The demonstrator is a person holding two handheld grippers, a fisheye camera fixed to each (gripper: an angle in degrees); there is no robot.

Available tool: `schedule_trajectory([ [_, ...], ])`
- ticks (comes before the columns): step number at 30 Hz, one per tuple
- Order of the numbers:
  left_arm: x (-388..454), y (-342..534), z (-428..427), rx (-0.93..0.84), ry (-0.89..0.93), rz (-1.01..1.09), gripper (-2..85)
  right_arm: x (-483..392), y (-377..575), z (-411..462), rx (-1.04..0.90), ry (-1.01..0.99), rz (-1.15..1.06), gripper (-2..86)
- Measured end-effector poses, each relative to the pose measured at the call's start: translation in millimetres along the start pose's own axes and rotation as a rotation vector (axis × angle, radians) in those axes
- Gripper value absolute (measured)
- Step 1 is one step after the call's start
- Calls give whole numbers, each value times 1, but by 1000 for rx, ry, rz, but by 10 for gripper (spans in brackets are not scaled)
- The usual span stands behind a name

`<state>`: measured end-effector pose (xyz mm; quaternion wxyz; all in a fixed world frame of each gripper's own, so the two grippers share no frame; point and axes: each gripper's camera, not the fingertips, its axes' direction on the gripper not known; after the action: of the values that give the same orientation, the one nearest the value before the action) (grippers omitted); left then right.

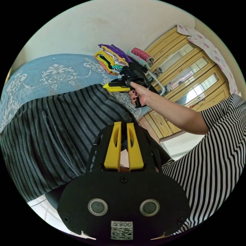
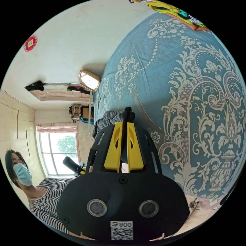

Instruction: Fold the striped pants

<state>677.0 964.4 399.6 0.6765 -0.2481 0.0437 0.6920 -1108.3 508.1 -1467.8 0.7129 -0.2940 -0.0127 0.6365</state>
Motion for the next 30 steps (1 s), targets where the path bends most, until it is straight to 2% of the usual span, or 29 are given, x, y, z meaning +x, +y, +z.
schedule_trajectory([
  [7, -10, 19, -45, 44, 12, 13, 23, -5, 1, 12, -44, 1, 19, 85],
  [13, -24, 38, -95, 91, 7, 18, 21, -9, -3, 32, -82, -16, 52, 61],
  [18, -58, 75, -190, 265, 36, -46, 20, -78, -2, 44, -51, -66, -88, 45],
  [24, -111, 154, -318, 500, -57, -209, 23, -191, -11, 126, -103, -168, -308, 32],
  [30, -165, 227, -402, 595, -209, -393, 23, -257, -32, 260, -196, -154, -371, 23],
])
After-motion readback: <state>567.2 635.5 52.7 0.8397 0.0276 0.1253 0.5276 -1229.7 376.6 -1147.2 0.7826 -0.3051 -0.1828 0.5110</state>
